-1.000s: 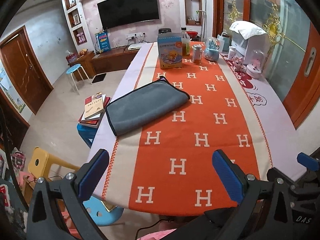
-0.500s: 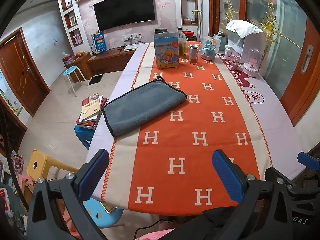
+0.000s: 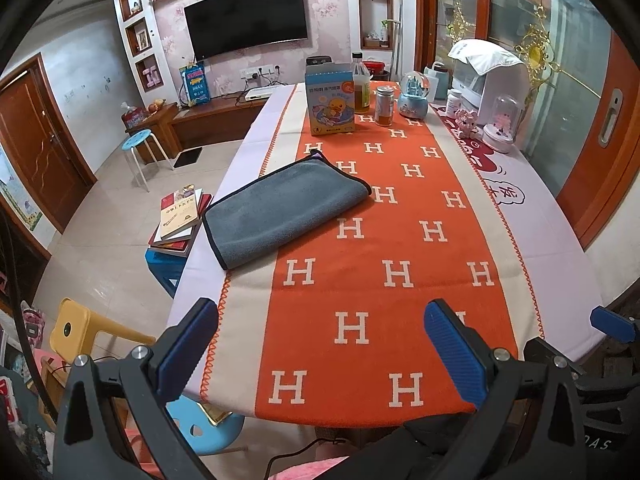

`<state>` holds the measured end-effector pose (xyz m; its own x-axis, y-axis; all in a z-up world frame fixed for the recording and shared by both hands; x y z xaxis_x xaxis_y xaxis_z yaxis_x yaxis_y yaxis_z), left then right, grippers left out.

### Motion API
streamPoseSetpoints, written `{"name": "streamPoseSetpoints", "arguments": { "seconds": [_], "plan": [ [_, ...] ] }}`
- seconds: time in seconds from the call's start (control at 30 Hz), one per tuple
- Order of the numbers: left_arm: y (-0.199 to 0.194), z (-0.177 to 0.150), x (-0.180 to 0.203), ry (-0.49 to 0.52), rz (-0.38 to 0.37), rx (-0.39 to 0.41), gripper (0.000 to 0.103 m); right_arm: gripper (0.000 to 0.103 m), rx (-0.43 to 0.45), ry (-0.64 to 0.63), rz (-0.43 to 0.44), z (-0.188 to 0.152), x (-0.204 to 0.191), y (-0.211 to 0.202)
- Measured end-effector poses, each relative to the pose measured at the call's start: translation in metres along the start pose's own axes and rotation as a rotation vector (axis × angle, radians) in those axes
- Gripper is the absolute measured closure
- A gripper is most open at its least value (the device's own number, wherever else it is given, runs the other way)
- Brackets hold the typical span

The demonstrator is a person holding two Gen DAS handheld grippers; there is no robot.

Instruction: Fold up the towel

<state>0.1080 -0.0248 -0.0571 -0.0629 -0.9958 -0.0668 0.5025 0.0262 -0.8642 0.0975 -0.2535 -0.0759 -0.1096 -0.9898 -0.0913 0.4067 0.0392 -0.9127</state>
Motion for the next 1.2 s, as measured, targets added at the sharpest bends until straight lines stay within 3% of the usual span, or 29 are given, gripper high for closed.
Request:
{"name": "streamPoseSetpoints", "arguments": {
  "seconds": [1.2],
  "plan": [
    [0.0014,-0.002,0.0001,0.007,-0.006,-0.01,0.001,0.0,-0.025,0.005,0.002,-0.0053,-0.0008,0.0083]
  ]
}}
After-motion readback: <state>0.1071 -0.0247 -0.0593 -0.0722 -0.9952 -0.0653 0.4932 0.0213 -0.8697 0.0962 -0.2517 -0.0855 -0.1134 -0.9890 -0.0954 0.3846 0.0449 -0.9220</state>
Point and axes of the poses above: each gripper's, at about its wrist camera, not at the fingertips, and y roughly the way its jaws point, x to its right, z to its top, the point moved 6 cm from there along y, roughly the way its jaws point, and after that the axes turned 9 degrees about -x, right-handed, at the moved point
